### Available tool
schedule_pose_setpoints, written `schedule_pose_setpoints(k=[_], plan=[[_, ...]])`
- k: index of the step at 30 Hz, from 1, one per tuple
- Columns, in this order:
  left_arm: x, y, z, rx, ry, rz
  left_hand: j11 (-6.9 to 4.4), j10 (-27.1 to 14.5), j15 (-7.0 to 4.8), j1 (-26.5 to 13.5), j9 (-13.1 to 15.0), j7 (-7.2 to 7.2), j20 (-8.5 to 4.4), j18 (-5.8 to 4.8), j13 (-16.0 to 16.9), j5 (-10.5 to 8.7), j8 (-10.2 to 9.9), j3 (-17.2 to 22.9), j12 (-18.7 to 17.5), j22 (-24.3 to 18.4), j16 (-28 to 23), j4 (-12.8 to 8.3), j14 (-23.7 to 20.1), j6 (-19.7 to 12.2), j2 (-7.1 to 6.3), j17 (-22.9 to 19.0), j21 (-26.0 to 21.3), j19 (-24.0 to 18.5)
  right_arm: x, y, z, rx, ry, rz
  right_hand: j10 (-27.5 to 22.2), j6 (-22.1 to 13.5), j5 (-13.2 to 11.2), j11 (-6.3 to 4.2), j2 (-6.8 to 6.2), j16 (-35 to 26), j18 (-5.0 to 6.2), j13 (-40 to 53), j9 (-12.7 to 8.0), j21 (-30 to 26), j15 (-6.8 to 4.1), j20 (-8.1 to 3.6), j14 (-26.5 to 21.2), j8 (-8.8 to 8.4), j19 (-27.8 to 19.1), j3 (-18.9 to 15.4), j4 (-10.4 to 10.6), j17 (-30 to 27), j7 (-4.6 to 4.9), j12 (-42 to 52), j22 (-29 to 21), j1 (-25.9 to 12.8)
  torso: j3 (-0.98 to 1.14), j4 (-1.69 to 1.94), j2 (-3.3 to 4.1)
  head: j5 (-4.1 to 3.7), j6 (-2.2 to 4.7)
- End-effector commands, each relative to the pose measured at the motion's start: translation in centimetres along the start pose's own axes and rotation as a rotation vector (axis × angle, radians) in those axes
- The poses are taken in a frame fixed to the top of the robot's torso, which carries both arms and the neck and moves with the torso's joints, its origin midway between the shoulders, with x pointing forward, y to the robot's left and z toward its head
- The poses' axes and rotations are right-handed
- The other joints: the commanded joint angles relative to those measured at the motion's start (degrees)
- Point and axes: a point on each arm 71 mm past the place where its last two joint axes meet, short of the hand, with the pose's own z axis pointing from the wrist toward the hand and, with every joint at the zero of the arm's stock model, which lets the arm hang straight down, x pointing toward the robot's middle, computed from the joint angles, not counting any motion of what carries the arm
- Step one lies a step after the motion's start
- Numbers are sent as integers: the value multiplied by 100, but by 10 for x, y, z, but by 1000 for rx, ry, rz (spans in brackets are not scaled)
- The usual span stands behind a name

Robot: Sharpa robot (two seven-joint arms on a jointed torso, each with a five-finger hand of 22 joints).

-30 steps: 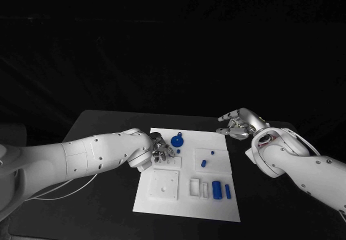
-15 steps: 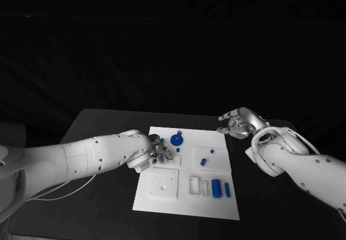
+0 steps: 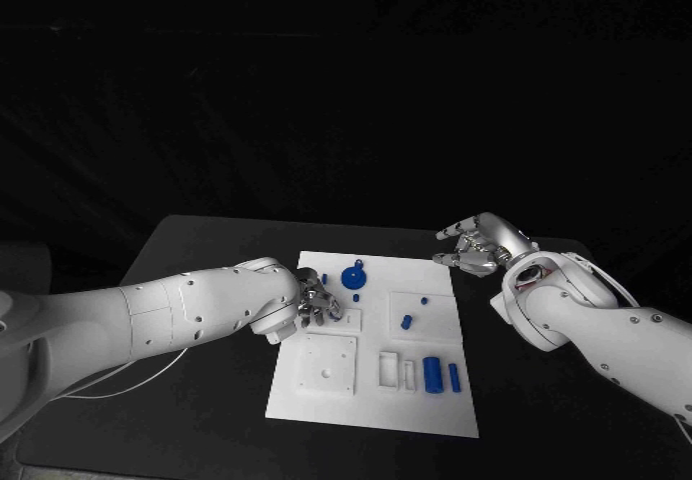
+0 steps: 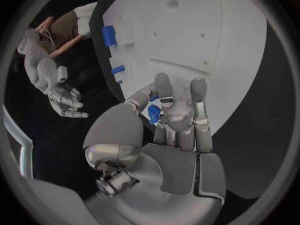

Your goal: Assemble the parts on the task board

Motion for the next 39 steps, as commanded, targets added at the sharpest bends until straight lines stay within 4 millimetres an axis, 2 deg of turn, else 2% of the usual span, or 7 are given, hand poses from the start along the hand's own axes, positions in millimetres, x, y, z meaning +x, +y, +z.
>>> schedule_pose_setpoints(k=[1,9,16,29,39], plan=[[2,0,0,1,15,35,-39,271,-14,24,2974,-634,10,-24,4,-22,37,-6,15,5,11,-5,0,1242,44,-5,-20,48,2,1,0,-8,13,-3,-42,48,25,-6,3,-20,35,0,-5,9,-13,-18,-34,-29,25,28,2,0,6,7,450,-48,4,-4,0,7,-7],[2,-1,1,-1,18,49,-37,270,-14,26,2978,-635,6,-31,2,-121,37,-30,8,76,0,31,-8,1242,53,-33,-90,76,2,0,0,-5,16,-3,-44,45,39,-6,2,-21,35,-1,-6,4,-13,-18,-35,-29,23,40,-3,-1,6,7,449,-53,2,-1,1,7,-13],[3,-2,3,-5,28,66,-35,271,-11,63,2945,-632,13,-30,-4,-137,38,-50,-13,128,-25,50,-6,1234,47,-70,-156,95,3,0,0,-3,19,-4,-44,45,39,-6,2,-21,35,-1,-6,4,-13,-18,-35,-29,23,40,-3,-1,6,7,449,-53,6,-18,3,10,-23],[4,-2,4,-17,43,105,-32,271,-7,87,2923,-630,15,-38,-6,-188,40,-81,-26,237,-36,88,-4,1233,34,-84,-255,131,4,-1,0,-1,24,-5,-42,39,48,-6,3,-16,35,4,-6,12,-13,-18,-35,-29,22,49,-3,2,7,15,450,-69,8,-2,5,9,-40],[4,-2,2,-15,40,118,-33,271,-4,126,2928,-634,18,-42,0,-177,38,-111,-14,309,-14,100,0,1246,32,-54,-315,154,4,-1,0,2,27,-6,-42,39,48,-6,3,-16,35,4,-6,12,-13,-18,-35,-29,22,49,-3,2,7,15,450,-69,6,-4,4,23,-57]])
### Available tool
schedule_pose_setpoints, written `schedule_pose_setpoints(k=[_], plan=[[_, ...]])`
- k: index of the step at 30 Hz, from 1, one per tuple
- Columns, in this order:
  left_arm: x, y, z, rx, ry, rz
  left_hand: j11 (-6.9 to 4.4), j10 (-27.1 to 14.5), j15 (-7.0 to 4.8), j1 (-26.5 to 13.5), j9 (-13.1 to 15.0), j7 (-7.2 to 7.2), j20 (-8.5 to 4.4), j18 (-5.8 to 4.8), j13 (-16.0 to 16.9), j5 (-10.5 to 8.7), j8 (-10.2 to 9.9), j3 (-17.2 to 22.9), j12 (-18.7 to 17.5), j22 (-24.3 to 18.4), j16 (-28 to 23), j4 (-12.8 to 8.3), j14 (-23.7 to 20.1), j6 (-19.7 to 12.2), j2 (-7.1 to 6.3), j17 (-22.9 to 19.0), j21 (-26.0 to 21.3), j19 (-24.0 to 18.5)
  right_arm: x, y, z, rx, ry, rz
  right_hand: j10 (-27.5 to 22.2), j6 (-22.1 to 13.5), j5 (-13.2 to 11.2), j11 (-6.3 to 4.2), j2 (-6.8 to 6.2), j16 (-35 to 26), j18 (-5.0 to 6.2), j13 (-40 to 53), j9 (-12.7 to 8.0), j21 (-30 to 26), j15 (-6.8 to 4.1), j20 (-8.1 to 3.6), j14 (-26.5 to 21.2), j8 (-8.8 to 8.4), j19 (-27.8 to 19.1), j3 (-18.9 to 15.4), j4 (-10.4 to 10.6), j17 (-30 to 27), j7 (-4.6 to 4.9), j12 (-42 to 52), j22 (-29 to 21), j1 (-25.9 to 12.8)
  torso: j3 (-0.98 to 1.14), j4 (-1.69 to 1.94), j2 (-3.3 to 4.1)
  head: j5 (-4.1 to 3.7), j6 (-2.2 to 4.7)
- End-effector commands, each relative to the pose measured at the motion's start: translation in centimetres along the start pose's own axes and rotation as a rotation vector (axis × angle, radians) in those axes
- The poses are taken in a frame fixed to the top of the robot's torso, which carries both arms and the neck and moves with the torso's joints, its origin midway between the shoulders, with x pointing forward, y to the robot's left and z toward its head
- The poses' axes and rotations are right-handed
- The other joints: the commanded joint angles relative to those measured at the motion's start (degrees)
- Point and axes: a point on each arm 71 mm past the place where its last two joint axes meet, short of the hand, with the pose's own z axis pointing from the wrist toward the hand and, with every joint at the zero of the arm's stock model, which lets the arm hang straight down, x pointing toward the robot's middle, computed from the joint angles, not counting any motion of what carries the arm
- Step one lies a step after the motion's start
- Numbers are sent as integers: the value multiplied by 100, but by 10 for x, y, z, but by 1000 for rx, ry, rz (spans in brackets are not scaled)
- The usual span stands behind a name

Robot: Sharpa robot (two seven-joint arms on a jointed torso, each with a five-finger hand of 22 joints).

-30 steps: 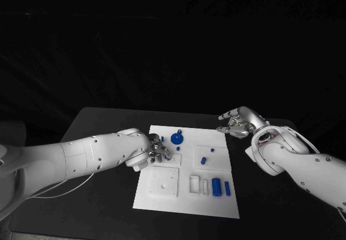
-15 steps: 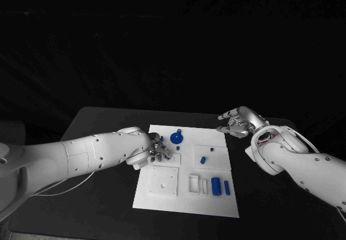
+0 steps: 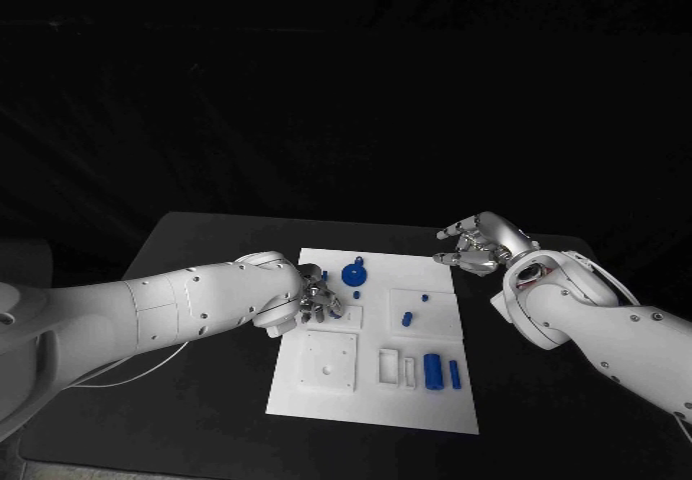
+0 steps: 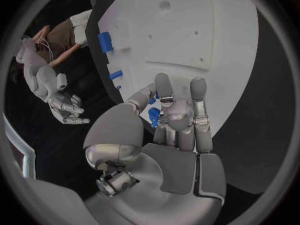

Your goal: Assemble the parts on the task board

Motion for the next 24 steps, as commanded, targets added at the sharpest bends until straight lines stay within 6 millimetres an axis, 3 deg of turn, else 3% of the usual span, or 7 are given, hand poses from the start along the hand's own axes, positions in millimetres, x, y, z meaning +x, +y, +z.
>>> schedule_pose_setpoints(k=[1,14,24], plan=[[6,3,0,-19,26,33,-24,280,-15,68,2259,-635,-3,-43,9,23,42,3,-7,29,22,18,8,1253,34,23,-36,57,1,0,0,-4,14,-5,-44,21,21,-8,3,-16,35,2,-7,12,-13,-18,-35,-29,22,33,13,2,-2,15,452,-70,-1,0,0,9,-7],[3,4,0,-17,-9,29,-30,279,-12,-23,2346,-645,10,-36,18,84,43,55,50,166,96,-12,15,1282,86,116,-114,90,2,-1,-1,-1,17,-5,-45,31,34,-8,5,-10,35,4,-6,21,-13,-18,-36,-29,21,40,8,7,-3,19,454,-73,-1,-2,3,27,-6],[3,4,0,-20,-20,42,-30,279,-11,-55,2373,-645,16,-31,11,13,42,52,59,240,103,-10,14,1279,113,110,-167,109,3,-1,-1,0,18,-5,-45,31,34,-8,5,-10,35,4,-6,21,-13,-18,-36,-29,21,40,8,7,-3,19,454,-73,-1,-4,2,28,-8]])
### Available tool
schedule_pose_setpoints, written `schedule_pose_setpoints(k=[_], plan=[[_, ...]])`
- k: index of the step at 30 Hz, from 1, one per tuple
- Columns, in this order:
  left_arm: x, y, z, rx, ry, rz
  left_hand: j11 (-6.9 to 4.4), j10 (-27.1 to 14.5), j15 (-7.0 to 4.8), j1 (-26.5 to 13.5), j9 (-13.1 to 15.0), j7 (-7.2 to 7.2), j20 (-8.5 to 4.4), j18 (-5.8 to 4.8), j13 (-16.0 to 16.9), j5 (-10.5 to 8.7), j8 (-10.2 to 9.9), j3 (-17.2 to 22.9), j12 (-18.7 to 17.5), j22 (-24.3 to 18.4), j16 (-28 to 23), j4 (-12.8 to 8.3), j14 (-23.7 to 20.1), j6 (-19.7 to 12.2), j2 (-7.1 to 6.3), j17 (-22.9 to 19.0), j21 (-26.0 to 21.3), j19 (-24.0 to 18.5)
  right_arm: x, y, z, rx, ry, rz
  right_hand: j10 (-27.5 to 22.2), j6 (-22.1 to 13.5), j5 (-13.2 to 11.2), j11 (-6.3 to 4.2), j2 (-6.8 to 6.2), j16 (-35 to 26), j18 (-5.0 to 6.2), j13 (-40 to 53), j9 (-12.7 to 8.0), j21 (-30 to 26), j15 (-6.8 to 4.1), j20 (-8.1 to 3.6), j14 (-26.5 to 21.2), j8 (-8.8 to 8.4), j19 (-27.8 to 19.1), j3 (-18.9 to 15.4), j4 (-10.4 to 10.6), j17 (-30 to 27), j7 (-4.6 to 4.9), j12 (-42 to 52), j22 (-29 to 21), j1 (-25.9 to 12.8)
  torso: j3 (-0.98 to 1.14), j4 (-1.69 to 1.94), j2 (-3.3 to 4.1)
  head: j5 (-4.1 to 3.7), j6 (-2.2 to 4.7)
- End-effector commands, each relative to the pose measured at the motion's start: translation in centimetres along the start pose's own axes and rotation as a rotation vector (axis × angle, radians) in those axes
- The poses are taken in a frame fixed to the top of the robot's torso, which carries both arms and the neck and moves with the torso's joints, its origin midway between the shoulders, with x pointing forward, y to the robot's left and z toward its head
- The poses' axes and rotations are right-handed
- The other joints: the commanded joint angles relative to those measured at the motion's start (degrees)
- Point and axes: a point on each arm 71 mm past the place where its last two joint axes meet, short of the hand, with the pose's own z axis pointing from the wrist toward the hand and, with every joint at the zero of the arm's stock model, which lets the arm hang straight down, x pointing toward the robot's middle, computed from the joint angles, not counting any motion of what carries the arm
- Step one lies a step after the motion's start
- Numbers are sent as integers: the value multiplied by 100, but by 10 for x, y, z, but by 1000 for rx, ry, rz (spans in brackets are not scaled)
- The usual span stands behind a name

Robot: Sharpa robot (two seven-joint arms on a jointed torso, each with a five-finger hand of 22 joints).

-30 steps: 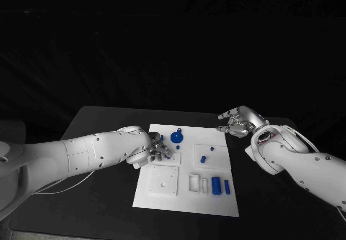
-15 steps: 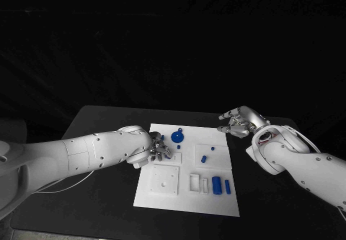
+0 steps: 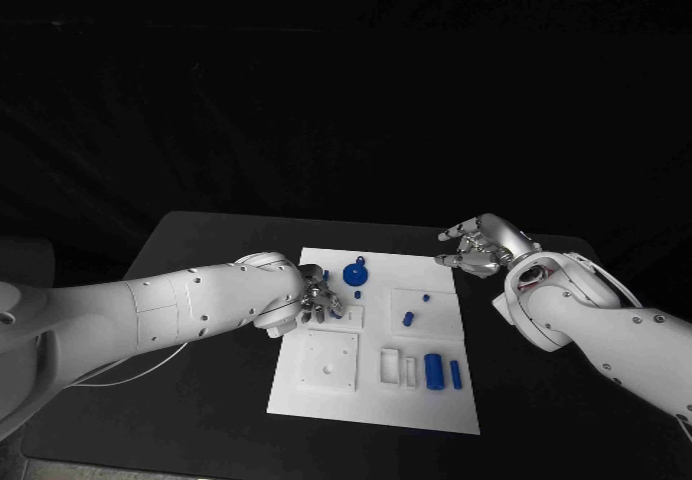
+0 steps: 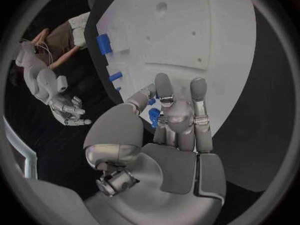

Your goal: Assemble the parts on the task board

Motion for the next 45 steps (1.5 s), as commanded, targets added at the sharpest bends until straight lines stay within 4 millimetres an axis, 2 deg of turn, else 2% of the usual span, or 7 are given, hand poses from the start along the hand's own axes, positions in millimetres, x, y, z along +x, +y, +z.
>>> schedule_pose_setpoints(k=[1,18,35,45], plan=[[2,4,1,-26,-8,23,-41,268,-20,-9,2207,-646,-3,-31,0,-53,9,16,27,19,29,14,11,1281,67,2,-25,50,1,0,0,-4,12,-5,-32,32,35,5,5,-10,35,4,-6,21,-13,-18,-36,-29,21,41,8,7,-2,19,455,-73,1,-4,0,4,-4],[2,3,-3,0,-57,18,-44,268,-16,-74,2232,-654,19,-11,4,-119,10,18,61,140,73,23,18,1308,133,41,-99,97,2,-2,-1,1,14,-6,-32,32,35,5,5,-10,35,4,-6,21,-13,-18,-36,-29,21,41,8,7,-2,19,455,-73,-1,-1,2,16,-18],[2,4,-17,73,-154,-61,-50,268,-20,-71,2256,-660,33,18,7,-101,14,41,95,236,114,9,23,1328,131,71,-142,139,3,-5,-3,7,17,-6,-31,41,59,4,6,-3,34,7,-6,40,-14,-19,-34,-28,21,51,1,12,-1,26,457,-84,2,-1,1,3,-50],[5,3,-20,76,-175,-80,-51,267,-21,-69,2264,-660,34,23,6,-110,12,44,102,271,119,14,19,1328,122,60,-161,154,4,-6,-3,10,20,-6,-32,42,84,4,5,-5,34,7,-6,39,-15,-19,-35,-29,19,59,-3,10,-2,26,456,-86,6,-5,-1,30,-63]])
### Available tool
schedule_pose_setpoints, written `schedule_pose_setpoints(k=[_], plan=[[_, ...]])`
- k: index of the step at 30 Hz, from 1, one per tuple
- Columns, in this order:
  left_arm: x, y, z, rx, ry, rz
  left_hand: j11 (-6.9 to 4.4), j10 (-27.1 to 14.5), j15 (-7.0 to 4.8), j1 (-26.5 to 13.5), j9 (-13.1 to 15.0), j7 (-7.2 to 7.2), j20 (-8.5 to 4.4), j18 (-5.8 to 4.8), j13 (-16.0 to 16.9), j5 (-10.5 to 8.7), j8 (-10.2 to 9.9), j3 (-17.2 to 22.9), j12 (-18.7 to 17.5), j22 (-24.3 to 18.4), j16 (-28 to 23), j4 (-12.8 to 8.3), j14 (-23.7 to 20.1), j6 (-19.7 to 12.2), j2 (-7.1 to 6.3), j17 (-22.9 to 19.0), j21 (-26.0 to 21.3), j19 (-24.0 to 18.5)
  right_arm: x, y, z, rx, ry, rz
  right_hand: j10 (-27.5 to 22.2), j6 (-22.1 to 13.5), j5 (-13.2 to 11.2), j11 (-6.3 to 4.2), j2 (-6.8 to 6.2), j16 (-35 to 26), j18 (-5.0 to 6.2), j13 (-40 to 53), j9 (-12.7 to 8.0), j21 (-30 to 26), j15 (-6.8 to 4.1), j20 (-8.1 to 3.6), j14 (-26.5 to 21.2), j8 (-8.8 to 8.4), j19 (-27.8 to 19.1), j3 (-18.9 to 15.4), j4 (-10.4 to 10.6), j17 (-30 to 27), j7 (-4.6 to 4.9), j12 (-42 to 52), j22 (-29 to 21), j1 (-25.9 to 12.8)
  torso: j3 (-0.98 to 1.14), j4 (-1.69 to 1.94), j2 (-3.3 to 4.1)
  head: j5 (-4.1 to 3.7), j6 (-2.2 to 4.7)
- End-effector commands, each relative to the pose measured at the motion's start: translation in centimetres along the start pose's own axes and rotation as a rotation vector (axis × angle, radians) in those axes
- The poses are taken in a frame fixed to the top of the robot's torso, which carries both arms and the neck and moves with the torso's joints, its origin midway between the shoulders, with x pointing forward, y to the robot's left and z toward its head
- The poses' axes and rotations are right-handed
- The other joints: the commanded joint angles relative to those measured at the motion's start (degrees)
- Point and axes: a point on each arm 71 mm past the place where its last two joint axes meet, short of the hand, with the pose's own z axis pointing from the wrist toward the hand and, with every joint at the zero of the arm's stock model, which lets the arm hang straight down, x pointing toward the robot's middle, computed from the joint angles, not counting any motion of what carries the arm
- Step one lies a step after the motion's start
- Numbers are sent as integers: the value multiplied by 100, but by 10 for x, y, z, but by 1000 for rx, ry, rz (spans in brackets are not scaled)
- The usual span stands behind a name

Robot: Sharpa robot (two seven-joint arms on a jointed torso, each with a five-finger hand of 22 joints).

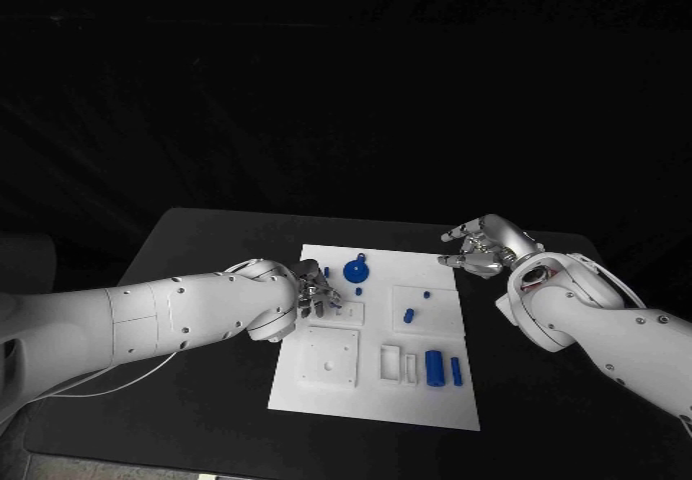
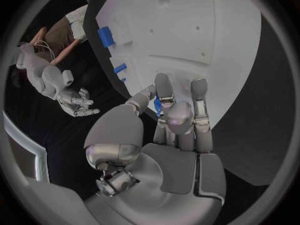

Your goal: Assemble the parts on the task board

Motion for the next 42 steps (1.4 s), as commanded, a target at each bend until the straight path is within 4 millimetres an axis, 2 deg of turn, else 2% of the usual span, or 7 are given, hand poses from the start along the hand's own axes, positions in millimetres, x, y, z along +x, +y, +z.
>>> schedule_pose_setpoints(k=[1,11,20,25,30,37,42], plan=[[0,-3,-1,14,-30,-19,-40,278,-18,12,2102,-660,-7,23,8,32,39,46,18,5,34,-2,-4,1328,41,-5,-27,32,1,0,0,-2,13,-4,-34,34,21,2,4,-5,34,6,-6,16,-14,-19,-35,-29,20,28,-3,4,-9,26,457,-40,5,-5,-1,13,-8],[3,-1,1,-7,-36,-1,-43,278,-19,55,2113,-662,-10,23,5,0,39,58,30,151,55,46,-6,1325,28,-16,-82,77,2,-1,-1,1,15,-4,-34,31,33,2,2,-1,34,5,-6,18,-15,-19,-33,-29,20,33,-3,7,-9,24,458,-46,13,-4,-1,38,-31],[7,1,4,-19,-25,10,-43,278,-18,67,2114,-659,-4,28,6,-16,38,61,32,186,58,36,-6,1320,30,-22,-106,86,2,-1,-1,2,16,-3,-28,35,46,1,3,10,34,11,-6,29,-16,-20,-27,-28,23,37,0,16,-10,34,459,-56,4,-13,2,60,-35],[10,1,5,-14,-26,22,-42,278,-16,72,2114,-658,0,30,6,-20,37,59,33,209,60,37,-5,1317,31,-26,-121,92,2,-1,-1,3,24,-2,-31,34,51,1,8,5,35,7,-6,20,-15,-20,-30,-29,20,39,6,13,-10,27,457,-63,-3,-6,1,38,-35],[11,1,6,-14,-21,31,-42,278,-16,72,2114,-658,0,30,6,-20,37,59,33,209,60,37,-5,1317,31,-26,-121,92,3,-1,-1,4,26,-2,-36,21,57,1,8,5,34,4,-6,25,-15,-20,-31,-29,20,46,6,13,-8,23,458,-61,-3,-11,-1,40,-44],[14,2,8,-13,-12,31,-42,278,-15,89,2123,-659,6,35,8,-7,40,58,37,261,73,25,-2,1318,23,-16,-161,104,3,-2,-1,5,27,0,-31,19,61,1,10,12,34,12,-7,34,-15,-20,-28,-29,23,55,13,18,-9,33,460,-75,-6,2,3,30,-45],[18,2,9,-11,-6,26,-44,280,-12,86,2136,-664,20,47,15,19,39,65,55,305,107,14,2,1326,23,24,-185,117,3,-1,-1,5,28,2,-29,18,49,2,14,12,35,12,-7,26,-15,-20,-28,-30,22,55,20,18,-8,35,458,-83,-12,-6,3,21,-52]])
